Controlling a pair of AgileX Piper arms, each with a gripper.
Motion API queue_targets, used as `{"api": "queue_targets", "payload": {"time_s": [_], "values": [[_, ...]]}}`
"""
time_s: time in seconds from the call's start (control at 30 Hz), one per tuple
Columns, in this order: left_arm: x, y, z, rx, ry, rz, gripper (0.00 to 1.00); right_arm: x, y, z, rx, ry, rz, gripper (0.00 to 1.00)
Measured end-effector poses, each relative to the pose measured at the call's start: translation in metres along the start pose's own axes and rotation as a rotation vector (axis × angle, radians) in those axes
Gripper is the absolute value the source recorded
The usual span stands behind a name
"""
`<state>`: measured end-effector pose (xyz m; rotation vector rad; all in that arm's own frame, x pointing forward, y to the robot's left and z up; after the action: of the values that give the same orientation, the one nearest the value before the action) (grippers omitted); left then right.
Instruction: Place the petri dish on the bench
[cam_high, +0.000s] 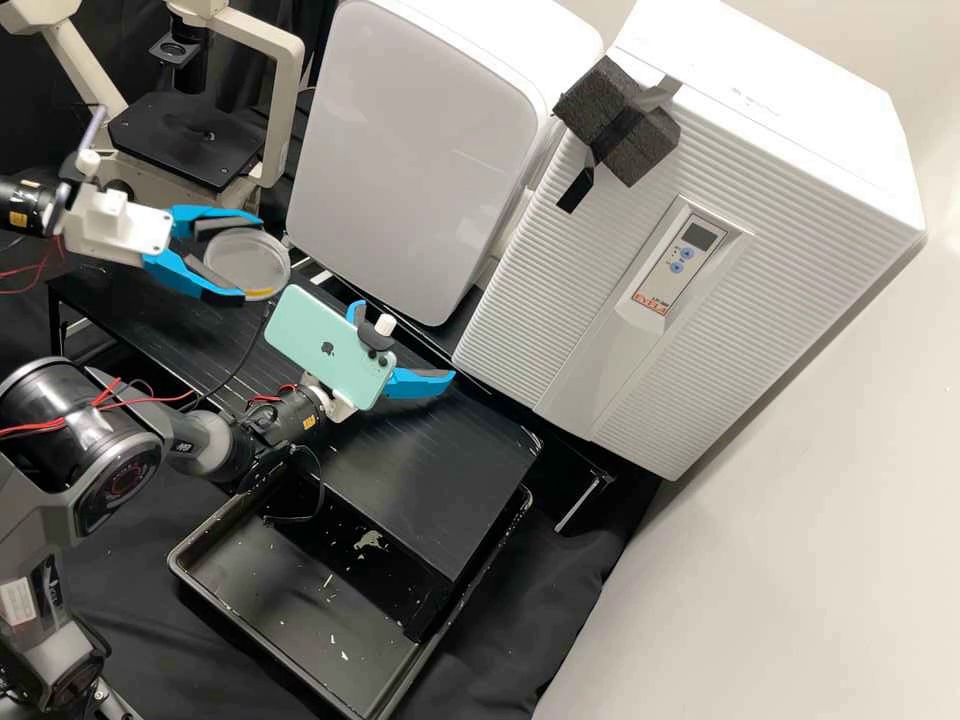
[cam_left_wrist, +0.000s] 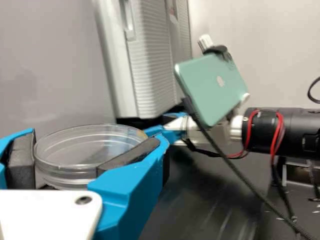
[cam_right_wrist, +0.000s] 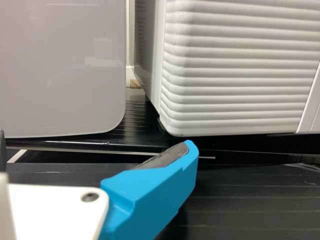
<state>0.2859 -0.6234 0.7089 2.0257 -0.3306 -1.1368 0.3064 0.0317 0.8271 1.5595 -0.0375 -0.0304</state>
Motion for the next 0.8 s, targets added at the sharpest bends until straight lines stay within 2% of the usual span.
{"api": "queue_targets", "payload": {"time_s": [0.17, 0.3, 0.37, 0.43, 0.77, 0.8], "values": [[0.018, -0.014, 0.004, -0.06, -0.038, -0.073, 0.0, 0.0, 0.0, 0.0, 0.0, 0.0, 0.0, 1.0], [0.03, -0.025, 0.004, -0.14, -0.045, -0.108, 0.0, 0.0, 0.0, 0.0, 0.0, 0.0, 0.0, 1.0], [0.037, -0.034, 0.005, -0.173, -0.032, -0.152, 0.0, 0.0, 0.0, 0.0, 0.0, 0.0, 0.0, 1.0], [0.04, -0.038, 0.007, -0.181, -0.034, -0.168, 0.0, 0.0, 0.0, 0.0, 0.0, 0.0, 0.0, 1.0], [0.042, -0.038, 0.01, -0.182, -0.041, -0.167, 0.0, 0.0, 0.0, 0.0, 0.0, 0.0, 0.0, 1.0], [0.042, -0.038, 0.01, -0.182, -0.041, -0.167, 1.0, 0.0, 0.0, 0.0, 0.0, 0.0, 0.0, 1.0]]}}
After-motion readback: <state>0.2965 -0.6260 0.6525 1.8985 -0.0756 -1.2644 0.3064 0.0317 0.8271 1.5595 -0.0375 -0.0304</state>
